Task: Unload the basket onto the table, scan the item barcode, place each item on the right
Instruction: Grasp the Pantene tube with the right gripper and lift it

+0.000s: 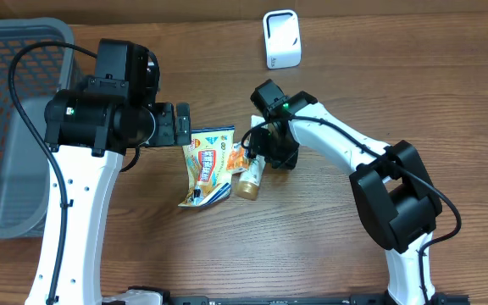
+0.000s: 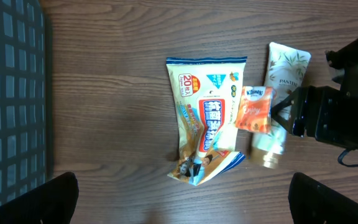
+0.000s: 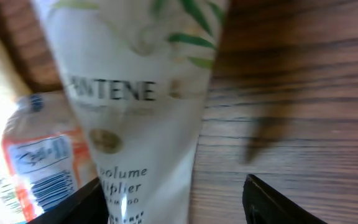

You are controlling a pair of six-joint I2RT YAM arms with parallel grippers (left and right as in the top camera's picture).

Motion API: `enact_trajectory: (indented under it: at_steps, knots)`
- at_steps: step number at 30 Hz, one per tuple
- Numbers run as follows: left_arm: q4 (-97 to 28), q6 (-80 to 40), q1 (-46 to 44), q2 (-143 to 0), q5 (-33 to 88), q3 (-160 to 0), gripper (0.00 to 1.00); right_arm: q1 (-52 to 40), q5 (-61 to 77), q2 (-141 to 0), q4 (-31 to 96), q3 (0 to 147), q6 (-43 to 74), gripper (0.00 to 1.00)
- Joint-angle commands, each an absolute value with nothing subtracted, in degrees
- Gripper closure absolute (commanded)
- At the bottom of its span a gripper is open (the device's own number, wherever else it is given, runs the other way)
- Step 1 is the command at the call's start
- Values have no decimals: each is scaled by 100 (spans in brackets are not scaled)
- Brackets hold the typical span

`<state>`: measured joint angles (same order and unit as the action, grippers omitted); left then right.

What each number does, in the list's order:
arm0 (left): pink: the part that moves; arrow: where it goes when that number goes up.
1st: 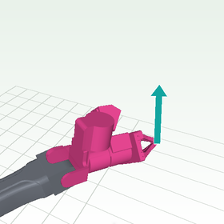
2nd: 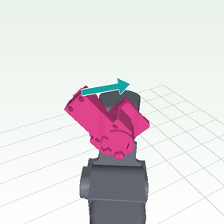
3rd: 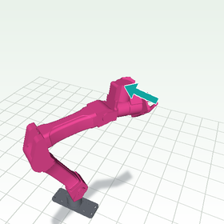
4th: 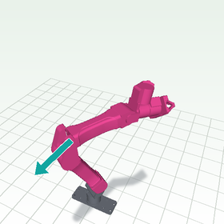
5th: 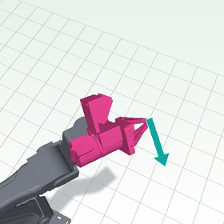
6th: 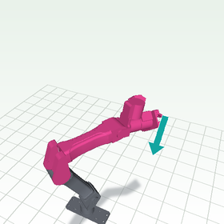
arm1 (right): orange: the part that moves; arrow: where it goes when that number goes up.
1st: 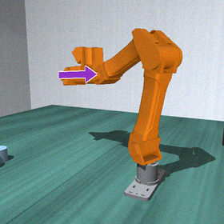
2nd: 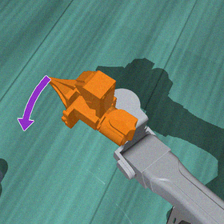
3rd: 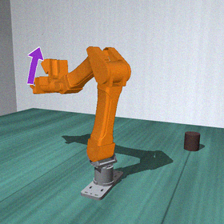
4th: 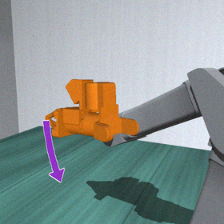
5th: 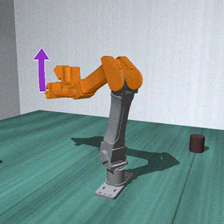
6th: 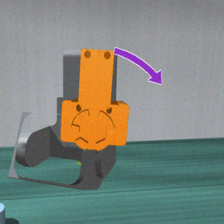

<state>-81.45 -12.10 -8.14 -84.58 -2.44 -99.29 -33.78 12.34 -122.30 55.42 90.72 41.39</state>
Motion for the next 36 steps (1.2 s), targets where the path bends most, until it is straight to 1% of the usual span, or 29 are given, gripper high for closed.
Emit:
enact_trajectory:
  at_steps: [1,4,5,7,12,15,18,21,25,30,36]
  knots:
    - [-8141,-1288,-790,-8503,-303,-10033,0,-3304,349,-12055,5728,9008,4200,33]
    - [-8141,-1288,-790,-8503,-301,-10033,0,-3166,21,-12055,5940,9013,4136,33]
    - [-8141,-1286,-790,-8503,-301,-10033,0,-3046,8,-12053,6023,9043,3747,33]
    - [-8141,-1288,-790,-8503,-303,-10033,0,-2941,10,-12053,6104,9094,3350,33]
    - [-8138,-1288,-790,-8503,-301,-10033,0,-2858,5,-12053,6136,9113,2777,33]
    - [-8138,-1288,-790,-8503,-301,-10033,0,-2869,16,-12053,6108,9113,2504,44]
    - [-8143,-1286,-790,-8503,-303,-10033,0,-2921,25,-12055,6121,9111,1900,44]
    - [-8141,-1286,-790,-8503,-303,-10033,0,-2971,5,-12055,6112,9089,1450,40]
    - [-8138,-1288,-790,-8503,-301,-10033,0,-2989,-1,-12055,5968,8971,1146,40]
    - [-8138,-1286,-790,-8503,-301,-10033,0,-2989,-21,-12055,5894,8919,1151,62]
    - [-8141,-1288,-790,-8503,-303,-10033,0,-2987,-349,-12055,5835,8923,1157,78]
